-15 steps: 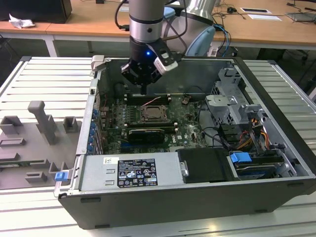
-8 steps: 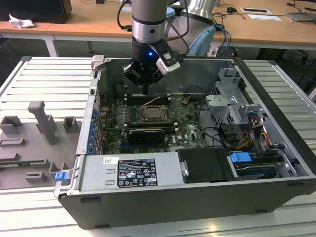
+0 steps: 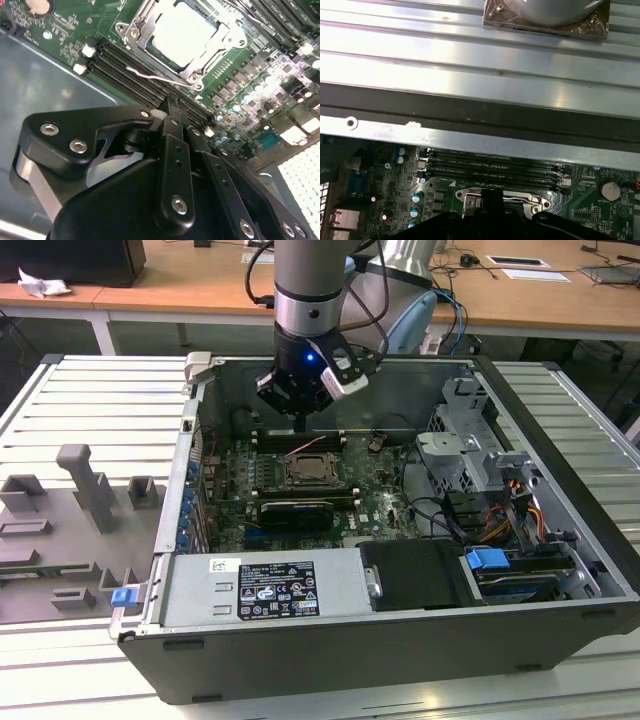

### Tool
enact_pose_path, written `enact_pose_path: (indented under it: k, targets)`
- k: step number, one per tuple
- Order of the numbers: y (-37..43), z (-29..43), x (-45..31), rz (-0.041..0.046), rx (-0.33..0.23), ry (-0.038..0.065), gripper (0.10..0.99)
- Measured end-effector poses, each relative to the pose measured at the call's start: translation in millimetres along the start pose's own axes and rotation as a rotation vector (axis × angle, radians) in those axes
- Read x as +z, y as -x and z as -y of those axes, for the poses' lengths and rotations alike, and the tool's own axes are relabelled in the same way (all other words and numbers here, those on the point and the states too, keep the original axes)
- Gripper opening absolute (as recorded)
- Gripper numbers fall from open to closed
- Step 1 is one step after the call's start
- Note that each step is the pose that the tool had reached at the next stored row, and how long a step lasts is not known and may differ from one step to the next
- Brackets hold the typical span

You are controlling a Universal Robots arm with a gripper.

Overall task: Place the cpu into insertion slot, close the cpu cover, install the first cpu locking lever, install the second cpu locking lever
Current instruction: 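Install the first cpu locking lever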

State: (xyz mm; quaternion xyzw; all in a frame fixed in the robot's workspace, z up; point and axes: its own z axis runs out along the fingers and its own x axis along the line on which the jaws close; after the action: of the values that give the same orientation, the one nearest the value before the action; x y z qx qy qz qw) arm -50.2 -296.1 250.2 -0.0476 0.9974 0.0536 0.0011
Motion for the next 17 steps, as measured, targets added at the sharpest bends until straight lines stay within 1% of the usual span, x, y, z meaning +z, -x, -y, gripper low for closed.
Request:
enact_pose_path:
  k: [3,9,11,13,17]
  targets:
    - [1.4,0.4,3.2,0.0026,0.024,0.0,0.106]
    - [4.8,0.8,11.4,0.0028,0.024,0.0,0.106]
    - [9.9,1.0,15.4,0.0028,0.024,0.001,0.106]
    - [12.5,0.8,19.4,0.0029,0.024,0.001,0.106]
    - [14.1,-0.1,22.4,0.0043,0.021,0.001,0.106]
